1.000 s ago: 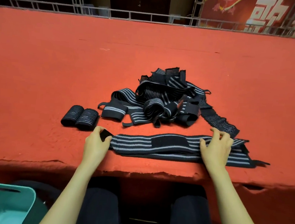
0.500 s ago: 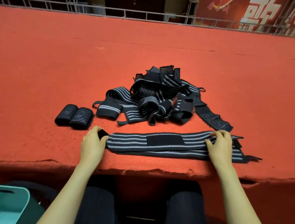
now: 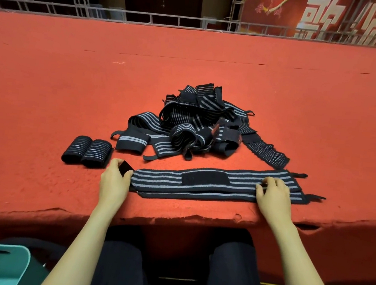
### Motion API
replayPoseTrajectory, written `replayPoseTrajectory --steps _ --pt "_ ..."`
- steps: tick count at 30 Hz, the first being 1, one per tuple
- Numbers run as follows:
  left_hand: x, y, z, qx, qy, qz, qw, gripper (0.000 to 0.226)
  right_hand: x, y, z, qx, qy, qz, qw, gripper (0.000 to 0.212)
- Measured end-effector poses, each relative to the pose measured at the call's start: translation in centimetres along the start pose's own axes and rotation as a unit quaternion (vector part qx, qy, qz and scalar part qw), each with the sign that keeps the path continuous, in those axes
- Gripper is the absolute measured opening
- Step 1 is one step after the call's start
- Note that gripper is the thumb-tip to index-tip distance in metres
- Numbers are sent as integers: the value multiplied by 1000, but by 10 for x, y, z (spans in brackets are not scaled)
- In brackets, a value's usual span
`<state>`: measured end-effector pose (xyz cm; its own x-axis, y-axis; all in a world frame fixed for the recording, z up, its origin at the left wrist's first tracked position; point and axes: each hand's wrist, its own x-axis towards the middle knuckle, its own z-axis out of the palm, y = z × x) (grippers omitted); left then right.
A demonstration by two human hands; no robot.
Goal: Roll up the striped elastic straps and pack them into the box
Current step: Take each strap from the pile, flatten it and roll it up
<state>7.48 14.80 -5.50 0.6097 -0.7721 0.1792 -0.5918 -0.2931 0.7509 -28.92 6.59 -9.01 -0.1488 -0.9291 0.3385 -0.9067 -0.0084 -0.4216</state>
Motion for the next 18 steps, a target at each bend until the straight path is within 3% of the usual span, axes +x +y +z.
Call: replayPoseTrajectory --steps 4,6,8,11,14,16,18 --pt "-1 2 0 8 -17 -7 1000 39 2 -10 -4 -30 -2 4 1000 21" --pt "-1 2 -1 11 -32 -5 999 46 8 -19 -5 -22 -2 -53 998 18" --pt "0 3 -1 15 -46 -6 999 53 17 -32 -6 24 -65 -138 988 23" --pt "-1 3 -2 4 -51 -17 999 54 22 -60 0 91 -209 -244 943 54" --pt "-2 3 -3 3 -50 -21 999 52 24 -77 8 64 -311 -233 919 103" --pt "-2 4 -3 4 -53 -21 998 52 25 -79 9 45 -343 -214 914 110" --pt "-1 4 -3 0 -55 -21 998 53 23 -78 6 28 -323 -225 919 107"
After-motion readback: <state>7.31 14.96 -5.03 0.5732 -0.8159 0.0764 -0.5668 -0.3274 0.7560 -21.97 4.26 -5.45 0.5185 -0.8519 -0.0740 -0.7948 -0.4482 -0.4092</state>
